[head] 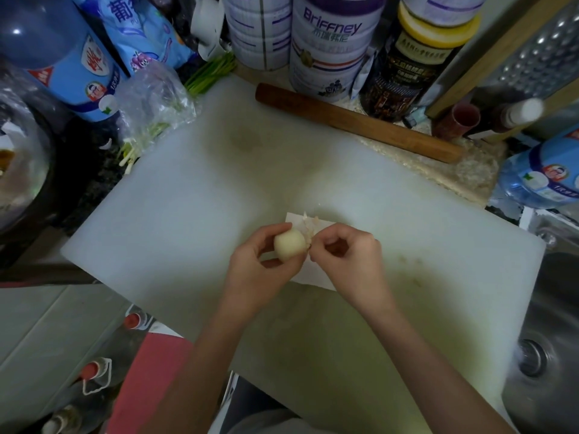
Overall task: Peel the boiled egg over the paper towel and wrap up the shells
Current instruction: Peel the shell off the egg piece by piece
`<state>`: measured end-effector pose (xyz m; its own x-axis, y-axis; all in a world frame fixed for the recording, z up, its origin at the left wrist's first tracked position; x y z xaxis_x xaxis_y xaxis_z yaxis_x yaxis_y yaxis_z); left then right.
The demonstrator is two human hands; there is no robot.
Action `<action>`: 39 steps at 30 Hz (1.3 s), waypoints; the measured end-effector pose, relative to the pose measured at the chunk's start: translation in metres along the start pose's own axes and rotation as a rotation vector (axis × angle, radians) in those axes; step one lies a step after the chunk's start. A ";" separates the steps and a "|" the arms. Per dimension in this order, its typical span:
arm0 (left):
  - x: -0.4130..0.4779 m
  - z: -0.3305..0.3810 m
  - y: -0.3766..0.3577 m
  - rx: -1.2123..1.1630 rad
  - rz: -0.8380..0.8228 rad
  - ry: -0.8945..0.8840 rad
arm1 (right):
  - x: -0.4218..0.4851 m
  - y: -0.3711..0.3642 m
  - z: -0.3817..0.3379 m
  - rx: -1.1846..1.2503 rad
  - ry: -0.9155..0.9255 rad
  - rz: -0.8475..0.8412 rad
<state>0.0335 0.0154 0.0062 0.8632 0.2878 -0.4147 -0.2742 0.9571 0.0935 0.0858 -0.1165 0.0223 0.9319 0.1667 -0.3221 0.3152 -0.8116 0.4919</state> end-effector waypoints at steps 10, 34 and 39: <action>0.001 -0.009 0.001 -0.213 -0.132 0.125 | 0.001 0.001 0.003 0.327 -0.114 -0.128; -0.001 -0.014 0.006 -0.226 -0.025 0.099 | 0.010 -0.008 0.028 -0.077 0.018 0.039; 0.001 -0.012 0.003 -0.116 0.054 0.054 | 0.012 -0.011 0.029 -0.154 0.079 0.004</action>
<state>0.0282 0.0182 -0.0046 0.8229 0.3334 -0.4601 -0.3692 0.9293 0.0130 0.0880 -0.1213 -0.0103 0.9425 0.2118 -0.2585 0.3295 -0.7182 0.6129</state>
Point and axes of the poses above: each hand's wrist, its own x-axis towards the middle knuckle, its own y-axis out of the back of the hand, z = x × y, the point moved 2 cm from there along x, towards the middle knuckle, and after that the axes turned 2 degrees about -z, right-handed, at the moved point
